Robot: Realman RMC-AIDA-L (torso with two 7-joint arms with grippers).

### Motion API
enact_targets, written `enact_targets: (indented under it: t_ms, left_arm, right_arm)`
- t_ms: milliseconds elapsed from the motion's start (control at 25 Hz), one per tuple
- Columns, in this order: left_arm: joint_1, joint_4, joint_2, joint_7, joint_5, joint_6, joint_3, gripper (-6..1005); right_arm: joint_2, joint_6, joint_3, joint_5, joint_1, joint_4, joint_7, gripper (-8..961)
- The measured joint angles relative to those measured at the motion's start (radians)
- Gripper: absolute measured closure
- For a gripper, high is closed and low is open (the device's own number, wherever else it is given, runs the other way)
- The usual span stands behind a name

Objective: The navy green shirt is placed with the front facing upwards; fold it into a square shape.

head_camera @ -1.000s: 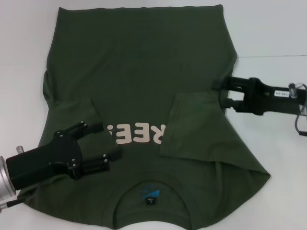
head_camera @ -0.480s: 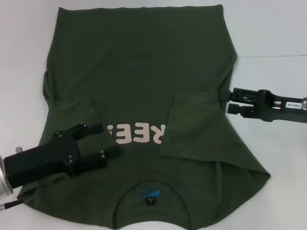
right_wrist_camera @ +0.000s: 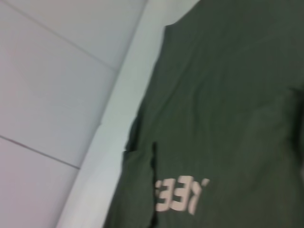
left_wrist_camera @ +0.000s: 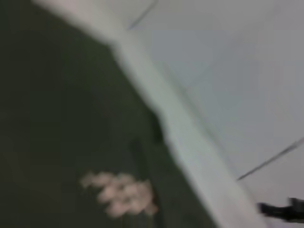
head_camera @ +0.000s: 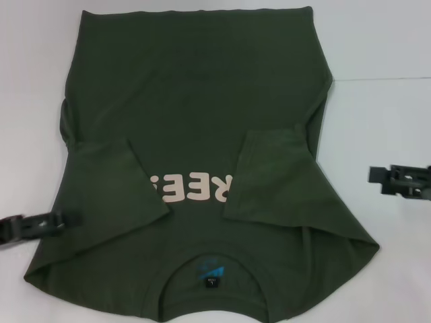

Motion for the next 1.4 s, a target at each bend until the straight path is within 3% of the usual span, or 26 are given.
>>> enact_targets:
  t_ms: [160,280,600,1400]
  left_arm:
    - [-0.007,0.100,0.025,-0.189,0.167,0.052,-0.032,67]
    - [-0.016,0.139,0.029,-0.277,0.267,0.047,-0.032,67]
    - [-0.036,0.091,0.021,-0.312,0.341,-0.057,0.039,67]
    - [-0.052,0.072,0.029,-0.338,0.397,-0.131,0.049,66]
  right_arm:
    - [-0.007,-0.008,0.001,0.000,-0.036,-0.006,-0.023,59]
    - [-0.009,-0.009,0.000,0.000,-0.048,-0.007,-0.041,59]
    - [0.000,-0.020,-0.007,-0.024,-0.053,-0.008,-0.071,59]
    - [0.006,-0.022,-0.009,-0.035,-0.047,0.001,-0.077,59]
